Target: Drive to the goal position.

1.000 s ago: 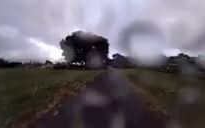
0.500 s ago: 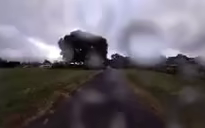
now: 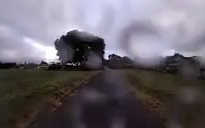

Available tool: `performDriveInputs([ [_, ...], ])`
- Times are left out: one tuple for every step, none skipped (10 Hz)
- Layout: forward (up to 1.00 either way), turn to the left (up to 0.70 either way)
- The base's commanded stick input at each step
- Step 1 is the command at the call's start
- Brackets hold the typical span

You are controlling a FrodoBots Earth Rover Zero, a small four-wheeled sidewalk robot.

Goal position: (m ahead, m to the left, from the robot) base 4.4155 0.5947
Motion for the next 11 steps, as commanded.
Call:
performDriveInputs([
  [0.7, 0.0],
  [0.7, 0.0],
  [0.7, 0.0],
  [0.7, 0.0],
  [0.7, 0.0],
  [0.7, 0.0],
  [0.7, 0.0],
  [0.7, 0.0],
  [0.7, 0.0],
  [0.7, 0.0],
  [0.7, 0.0],
])
